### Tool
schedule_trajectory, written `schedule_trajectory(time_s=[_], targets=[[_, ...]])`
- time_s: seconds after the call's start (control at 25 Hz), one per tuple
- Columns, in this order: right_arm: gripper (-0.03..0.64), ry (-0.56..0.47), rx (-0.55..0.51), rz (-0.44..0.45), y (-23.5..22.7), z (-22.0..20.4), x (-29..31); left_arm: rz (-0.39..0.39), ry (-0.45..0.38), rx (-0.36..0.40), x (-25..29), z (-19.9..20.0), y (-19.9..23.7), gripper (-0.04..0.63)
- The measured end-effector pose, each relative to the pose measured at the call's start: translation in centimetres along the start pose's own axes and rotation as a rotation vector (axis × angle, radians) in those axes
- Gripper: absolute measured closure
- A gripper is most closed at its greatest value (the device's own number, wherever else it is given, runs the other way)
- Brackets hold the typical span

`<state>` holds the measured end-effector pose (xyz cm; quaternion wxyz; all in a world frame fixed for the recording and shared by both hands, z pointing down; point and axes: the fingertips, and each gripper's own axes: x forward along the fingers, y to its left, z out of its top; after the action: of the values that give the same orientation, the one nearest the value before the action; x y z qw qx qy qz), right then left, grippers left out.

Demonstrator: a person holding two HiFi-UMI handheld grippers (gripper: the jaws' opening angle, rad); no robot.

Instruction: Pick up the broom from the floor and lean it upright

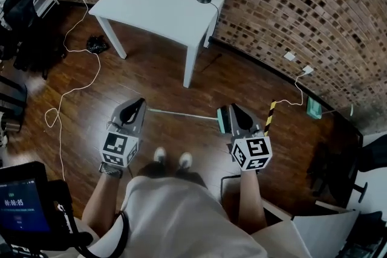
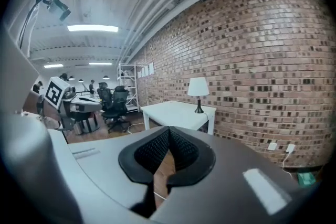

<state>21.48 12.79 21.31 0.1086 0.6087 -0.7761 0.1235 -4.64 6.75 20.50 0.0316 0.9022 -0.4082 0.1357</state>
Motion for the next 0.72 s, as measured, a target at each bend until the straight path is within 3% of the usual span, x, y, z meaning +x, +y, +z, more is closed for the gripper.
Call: schedule_trajectory(time_s=[0.16,0.4,0.56,0.72], targets=[[0.59,0.062,-0.04,0.113,1.4,-1.1,4.1,0.031,0.062,-0.023,0.3,-2.3,0.9,0.595],[0.583,0.174,-0.092,0.216,4.7,-4.4,11.9,0.032,0.15,-0.039,2.2,-6.9,4.4,0.595],[0.578,0.294,-0.14,0.274,6.2,-8.8,17.8,0.035,0.18,-0.022,4.6,-9.3,8.4,0.595],[0.574,0.407,-0.178,0.314,6.8,-15.1,24.1,0.047,0.22,-0.053,7.2,-13.9,12.7,0.595]])
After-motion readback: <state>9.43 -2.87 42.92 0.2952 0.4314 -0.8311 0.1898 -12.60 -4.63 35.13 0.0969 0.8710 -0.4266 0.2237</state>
